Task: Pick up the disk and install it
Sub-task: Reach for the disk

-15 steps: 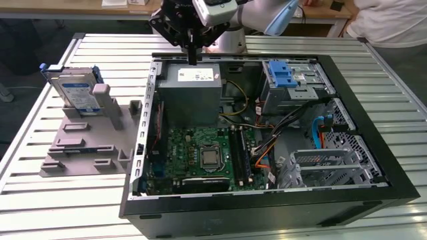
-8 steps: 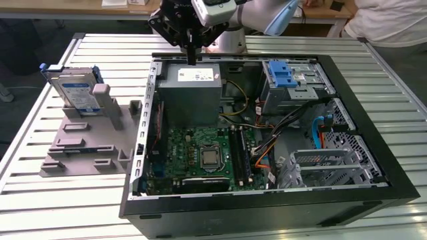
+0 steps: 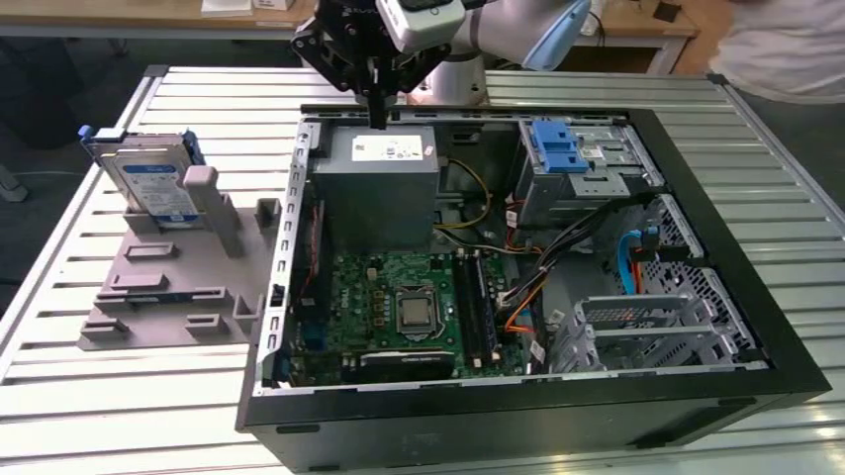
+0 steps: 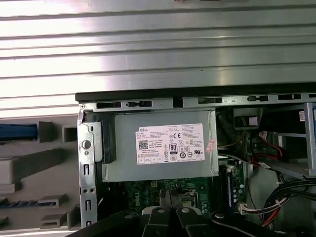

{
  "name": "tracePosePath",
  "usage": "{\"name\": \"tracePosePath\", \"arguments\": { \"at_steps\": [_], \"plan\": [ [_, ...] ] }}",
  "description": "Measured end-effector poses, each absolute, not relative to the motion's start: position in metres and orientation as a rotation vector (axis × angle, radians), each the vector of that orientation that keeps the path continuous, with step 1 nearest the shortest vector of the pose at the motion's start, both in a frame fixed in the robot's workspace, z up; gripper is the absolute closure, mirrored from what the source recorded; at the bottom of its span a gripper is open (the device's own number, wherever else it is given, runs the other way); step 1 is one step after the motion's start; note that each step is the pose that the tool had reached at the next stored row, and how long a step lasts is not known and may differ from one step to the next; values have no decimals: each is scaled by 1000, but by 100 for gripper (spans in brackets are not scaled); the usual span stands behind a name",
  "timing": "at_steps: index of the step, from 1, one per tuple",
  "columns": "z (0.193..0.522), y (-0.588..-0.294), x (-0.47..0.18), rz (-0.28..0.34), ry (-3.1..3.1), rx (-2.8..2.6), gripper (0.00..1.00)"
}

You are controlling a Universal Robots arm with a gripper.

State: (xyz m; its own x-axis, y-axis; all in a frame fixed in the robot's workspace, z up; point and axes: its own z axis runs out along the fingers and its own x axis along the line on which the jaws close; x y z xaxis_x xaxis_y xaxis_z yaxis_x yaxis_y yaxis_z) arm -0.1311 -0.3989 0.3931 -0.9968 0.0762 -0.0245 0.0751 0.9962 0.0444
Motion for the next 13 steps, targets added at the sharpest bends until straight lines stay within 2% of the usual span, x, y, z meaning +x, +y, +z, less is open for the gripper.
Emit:
{"name": "tracePosePath", "arguments": {
  "at_steps": [13],
  "plan": [
    [393, -399, -135, 68, 3113, 118, 89]
  ]
}}
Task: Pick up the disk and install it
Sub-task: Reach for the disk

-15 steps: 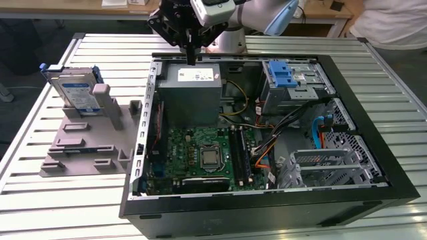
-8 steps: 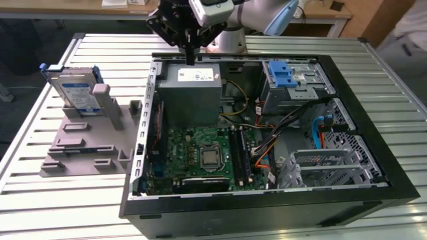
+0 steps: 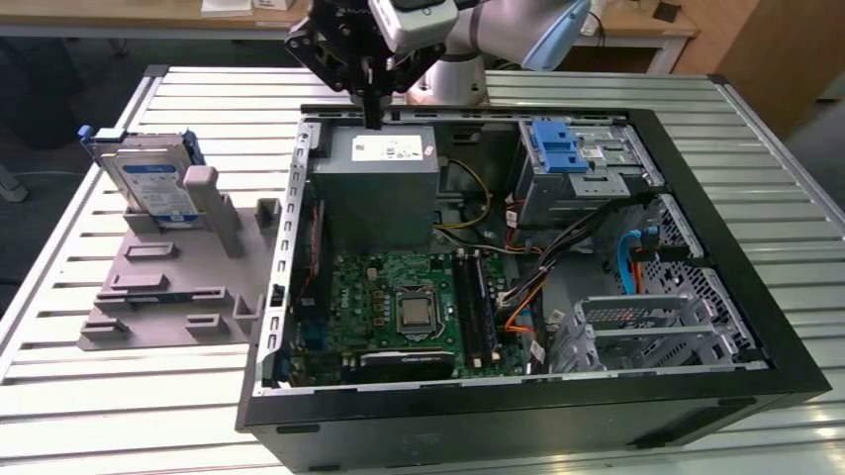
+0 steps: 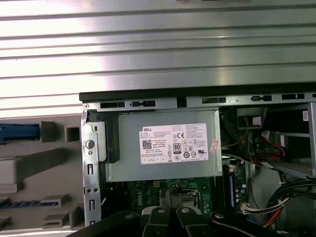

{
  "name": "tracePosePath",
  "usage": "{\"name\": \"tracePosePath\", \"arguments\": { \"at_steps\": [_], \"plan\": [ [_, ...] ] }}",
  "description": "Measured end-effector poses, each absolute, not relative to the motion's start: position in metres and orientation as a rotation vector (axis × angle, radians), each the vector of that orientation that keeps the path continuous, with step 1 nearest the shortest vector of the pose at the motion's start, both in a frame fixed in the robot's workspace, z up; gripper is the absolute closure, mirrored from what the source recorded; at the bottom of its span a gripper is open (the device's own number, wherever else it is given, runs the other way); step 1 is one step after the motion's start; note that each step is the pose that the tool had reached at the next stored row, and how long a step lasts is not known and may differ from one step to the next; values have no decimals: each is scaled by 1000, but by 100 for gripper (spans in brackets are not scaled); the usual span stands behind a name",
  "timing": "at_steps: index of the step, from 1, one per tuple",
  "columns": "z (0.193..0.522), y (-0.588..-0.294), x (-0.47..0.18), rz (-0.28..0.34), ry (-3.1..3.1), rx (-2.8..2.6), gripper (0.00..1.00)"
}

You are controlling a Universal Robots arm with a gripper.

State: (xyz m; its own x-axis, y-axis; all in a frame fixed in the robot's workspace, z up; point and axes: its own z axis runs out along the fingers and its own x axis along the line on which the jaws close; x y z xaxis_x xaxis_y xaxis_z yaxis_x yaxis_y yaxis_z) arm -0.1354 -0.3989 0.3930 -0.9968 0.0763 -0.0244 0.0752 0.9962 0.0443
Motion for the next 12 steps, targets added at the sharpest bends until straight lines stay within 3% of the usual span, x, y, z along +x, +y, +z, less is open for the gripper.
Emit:
{"name": "tracePosePath", "arguments": {
  "at_steps": [12],
  "plan": [
    [393, -399, -139, 68, 3112, 118, 89]
  ]
}}
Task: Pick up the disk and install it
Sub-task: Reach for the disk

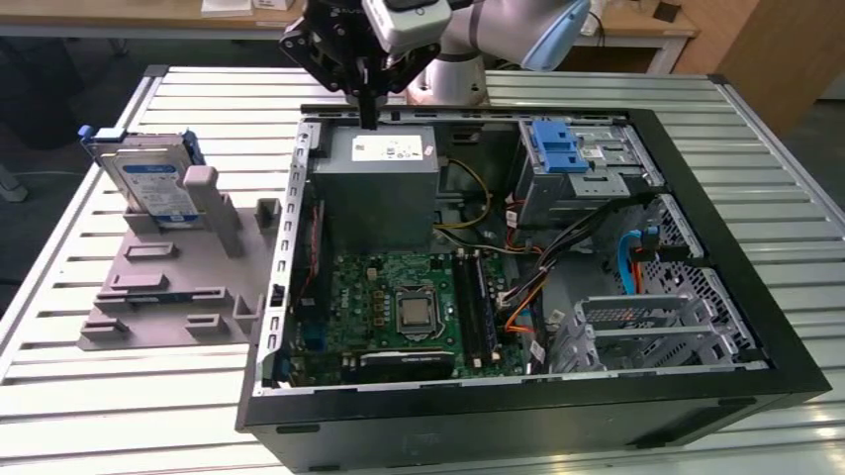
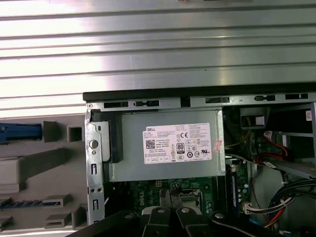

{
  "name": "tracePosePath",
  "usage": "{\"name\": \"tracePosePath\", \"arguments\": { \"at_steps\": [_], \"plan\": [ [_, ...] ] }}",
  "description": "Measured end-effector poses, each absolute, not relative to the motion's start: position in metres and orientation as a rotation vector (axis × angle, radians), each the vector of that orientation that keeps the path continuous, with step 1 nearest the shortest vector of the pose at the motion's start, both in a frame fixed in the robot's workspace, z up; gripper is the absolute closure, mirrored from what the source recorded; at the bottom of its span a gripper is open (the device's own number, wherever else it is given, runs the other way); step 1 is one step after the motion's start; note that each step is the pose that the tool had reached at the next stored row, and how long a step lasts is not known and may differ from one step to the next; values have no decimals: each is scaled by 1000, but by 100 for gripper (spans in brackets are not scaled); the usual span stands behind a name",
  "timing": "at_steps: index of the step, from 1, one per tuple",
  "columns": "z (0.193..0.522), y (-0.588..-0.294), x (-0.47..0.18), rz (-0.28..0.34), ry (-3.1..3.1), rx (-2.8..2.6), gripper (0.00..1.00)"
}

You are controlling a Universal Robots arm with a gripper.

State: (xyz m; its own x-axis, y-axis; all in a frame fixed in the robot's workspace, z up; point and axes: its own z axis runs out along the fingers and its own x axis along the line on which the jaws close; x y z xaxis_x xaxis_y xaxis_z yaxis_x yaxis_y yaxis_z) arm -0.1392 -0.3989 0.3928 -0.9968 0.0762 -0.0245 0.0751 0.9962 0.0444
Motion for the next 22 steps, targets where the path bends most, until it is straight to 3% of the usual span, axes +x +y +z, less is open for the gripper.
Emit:
{"name": "tracePosePath", "arguments": {
  "at_steps": [22],
  "plan": [
    [392, -399, -145, 68, 3112, 118, 89]
  ]
}}
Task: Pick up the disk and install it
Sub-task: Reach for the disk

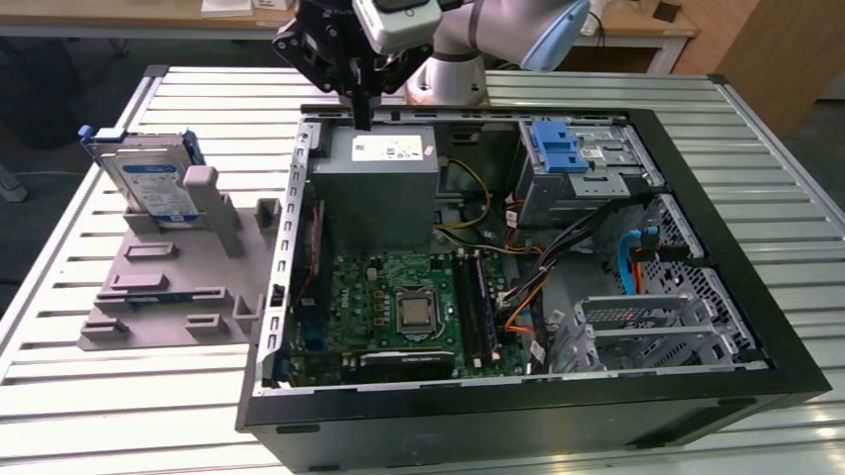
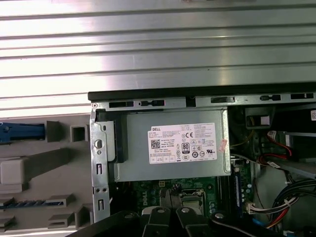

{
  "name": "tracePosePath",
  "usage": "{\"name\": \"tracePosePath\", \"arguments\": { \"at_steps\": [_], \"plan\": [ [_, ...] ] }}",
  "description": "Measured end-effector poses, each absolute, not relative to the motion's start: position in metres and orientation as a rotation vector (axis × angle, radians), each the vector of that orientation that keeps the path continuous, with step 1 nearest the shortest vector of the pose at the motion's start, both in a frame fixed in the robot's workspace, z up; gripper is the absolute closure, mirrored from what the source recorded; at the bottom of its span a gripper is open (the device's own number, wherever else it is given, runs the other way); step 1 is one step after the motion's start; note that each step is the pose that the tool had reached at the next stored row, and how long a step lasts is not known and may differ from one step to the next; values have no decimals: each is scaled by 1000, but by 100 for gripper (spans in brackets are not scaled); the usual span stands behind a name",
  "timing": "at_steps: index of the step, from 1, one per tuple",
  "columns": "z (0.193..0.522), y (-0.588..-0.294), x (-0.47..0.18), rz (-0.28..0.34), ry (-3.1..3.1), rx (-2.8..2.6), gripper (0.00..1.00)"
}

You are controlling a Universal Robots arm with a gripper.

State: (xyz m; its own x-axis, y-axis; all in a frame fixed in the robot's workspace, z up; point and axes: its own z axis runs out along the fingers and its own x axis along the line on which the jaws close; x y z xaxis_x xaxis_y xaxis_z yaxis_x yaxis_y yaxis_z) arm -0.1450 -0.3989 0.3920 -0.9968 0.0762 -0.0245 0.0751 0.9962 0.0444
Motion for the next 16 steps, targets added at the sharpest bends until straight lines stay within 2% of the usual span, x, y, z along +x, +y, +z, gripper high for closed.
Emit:
{"name": "tracePosePath", "arguments": {
  "at_steps": [16],
  "plan": [
    [391, -398, -153, 68, 3112, 118, 89]
  ]
}}
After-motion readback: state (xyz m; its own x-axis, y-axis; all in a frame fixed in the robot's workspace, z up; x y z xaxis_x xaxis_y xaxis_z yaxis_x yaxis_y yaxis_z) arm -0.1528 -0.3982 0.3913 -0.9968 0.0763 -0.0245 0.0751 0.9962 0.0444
